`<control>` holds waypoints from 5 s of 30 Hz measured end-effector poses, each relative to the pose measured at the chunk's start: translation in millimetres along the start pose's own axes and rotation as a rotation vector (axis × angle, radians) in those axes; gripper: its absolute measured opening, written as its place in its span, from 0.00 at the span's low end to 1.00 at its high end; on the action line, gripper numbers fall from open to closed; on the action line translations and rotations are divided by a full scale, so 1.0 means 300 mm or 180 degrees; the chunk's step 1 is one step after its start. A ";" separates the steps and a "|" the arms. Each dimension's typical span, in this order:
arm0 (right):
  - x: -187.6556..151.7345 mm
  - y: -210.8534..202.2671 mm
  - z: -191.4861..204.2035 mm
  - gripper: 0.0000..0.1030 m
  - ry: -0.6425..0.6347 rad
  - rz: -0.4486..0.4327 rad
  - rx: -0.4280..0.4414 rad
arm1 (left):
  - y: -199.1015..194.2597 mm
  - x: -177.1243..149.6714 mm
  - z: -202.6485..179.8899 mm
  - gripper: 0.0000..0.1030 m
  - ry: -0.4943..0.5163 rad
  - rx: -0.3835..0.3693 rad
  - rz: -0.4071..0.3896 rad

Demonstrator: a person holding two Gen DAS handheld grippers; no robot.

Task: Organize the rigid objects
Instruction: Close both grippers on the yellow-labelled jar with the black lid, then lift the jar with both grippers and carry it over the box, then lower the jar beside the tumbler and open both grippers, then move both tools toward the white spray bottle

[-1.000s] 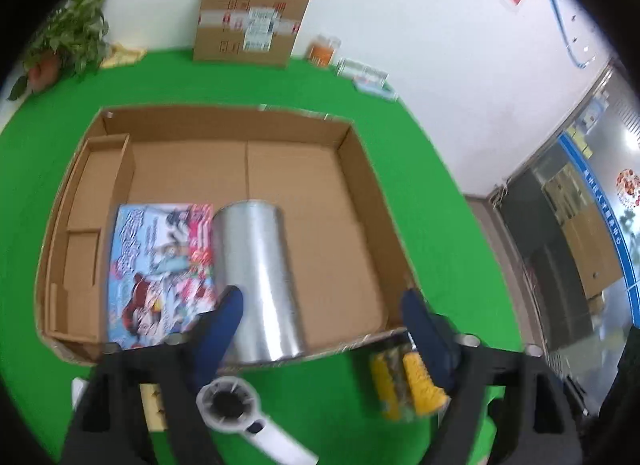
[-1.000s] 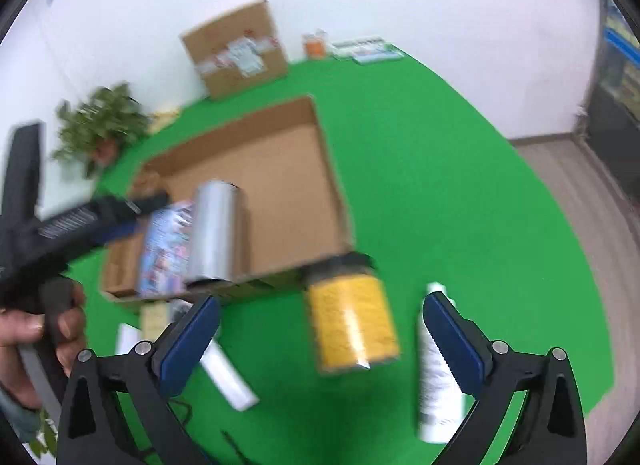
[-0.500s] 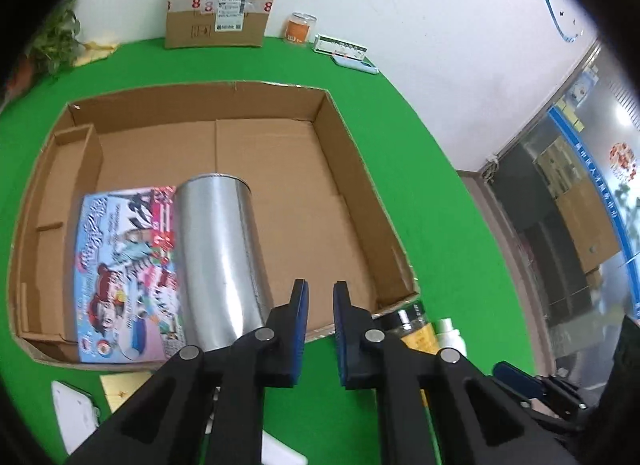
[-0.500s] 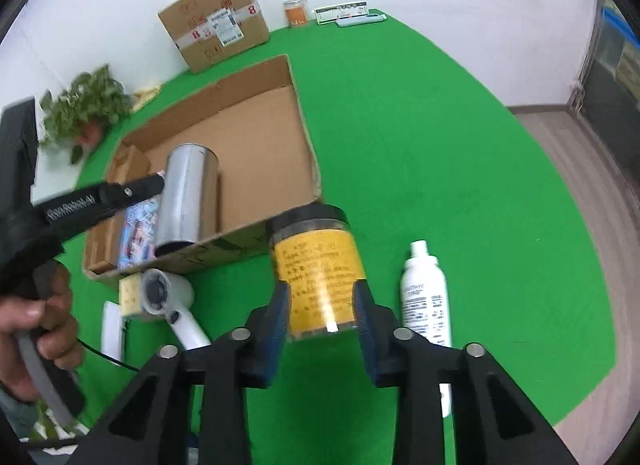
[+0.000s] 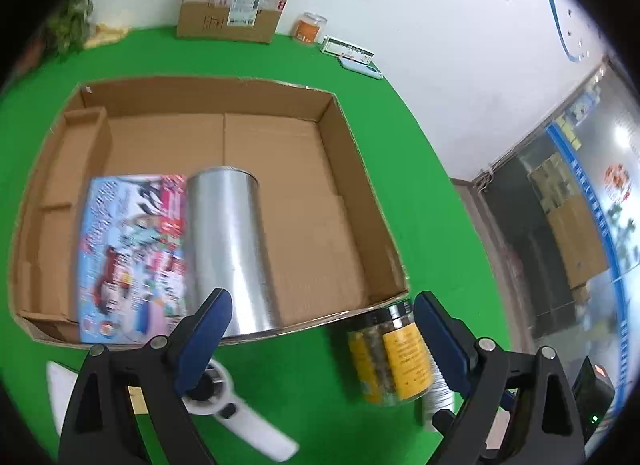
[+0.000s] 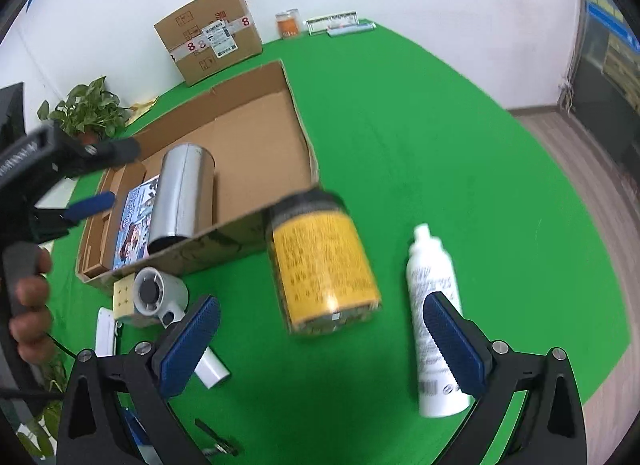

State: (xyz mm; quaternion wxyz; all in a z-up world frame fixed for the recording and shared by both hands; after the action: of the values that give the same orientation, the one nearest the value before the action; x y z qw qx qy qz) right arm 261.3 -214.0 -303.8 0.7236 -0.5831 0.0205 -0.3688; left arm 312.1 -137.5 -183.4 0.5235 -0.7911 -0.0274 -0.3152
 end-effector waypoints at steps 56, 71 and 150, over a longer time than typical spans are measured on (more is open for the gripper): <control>-0.274 0.368 0.172 0.81 -0.0055 0.1429 0.0590 | 0.314 -0.464 -0.208 0.82 -0.0717 -0.1440 0.1708; 0.183 0.147 0.527 0.81 -0.0411 0.0588 0.0967 | 0.023 0.044 -0.095 0.82 -0.0275 -0.1328 0.0672; -0.097 -0.334 0.217 0.99 -0.0316 0.0089 -0.0009 | -0.642 -0.328 0.209 0.99 -0.0046 0.0883 -0.0288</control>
State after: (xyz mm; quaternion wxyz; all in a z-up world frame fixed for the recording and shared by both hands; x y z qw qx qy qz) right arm 218.9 -148.7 -208.7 0.7280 -0.6013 -0.0066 -0.3292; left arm 191.0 30.4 -94.9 0.6129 -0.7113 -0.1101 -0.3259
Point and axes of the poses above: each gripper's, at about its wrist camera, not at the fingertips, and y roughly the way its jaws point, z to its left, x to its top, the point moved 10 cm from there along y, roughly the way its jaws point, and after that the axes turned 12 degrees about y, right-handed, at the moved point
